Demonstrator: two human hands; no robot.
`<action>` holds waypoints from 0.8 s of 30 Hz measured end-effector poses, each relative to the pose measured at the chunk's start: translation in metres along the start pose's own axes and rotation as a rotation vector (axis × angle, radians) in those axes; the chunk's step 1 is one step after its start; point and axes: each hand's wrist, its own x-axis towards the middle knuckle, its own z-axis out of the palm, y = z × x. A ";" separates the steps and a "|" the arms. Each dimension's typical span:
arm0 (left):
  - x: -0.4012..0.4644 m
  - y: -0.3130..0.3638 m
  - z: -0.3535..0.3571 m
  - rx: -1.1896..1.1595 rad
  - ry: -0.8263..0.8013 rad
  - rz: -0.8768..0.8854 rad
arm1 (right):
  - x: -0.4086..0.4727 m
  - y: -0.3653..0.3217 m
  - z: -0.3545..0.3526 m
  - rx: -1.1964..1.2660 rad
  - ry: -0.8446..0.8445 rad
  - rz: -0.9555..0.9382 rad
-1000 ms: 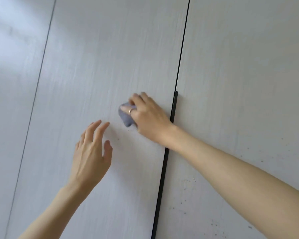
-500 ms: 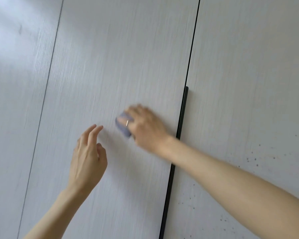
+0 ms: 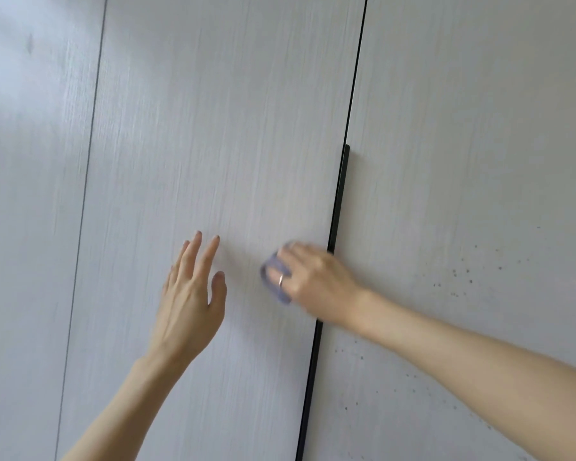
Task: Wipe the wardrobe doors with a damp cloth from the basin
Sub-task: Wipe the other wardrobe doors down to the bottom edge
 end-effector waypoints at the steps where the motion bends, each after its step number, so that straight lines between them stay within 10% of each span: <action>1: -0.005 0.001 0.001 -0.004 -0.006 -0.003 | -0.012 -0.013 0.005 0.023 -0.051 -0.062; 6: -0.021 0.015 0.006 -0.032 -0.013 0.017 | -0.028 -0.017 -0.001 0.195 -0.336 0.064; 11: -0.030 0.048 0.015 -0.109 0.024 0.108 | -0.062 -0.007 -0.035 0.556 -0.139 0.354; 24: 0.000 0.109 0.061 0.228 -0.217 0.382 | -0.157 0.077 -0.085 -0.083 0.118 0.746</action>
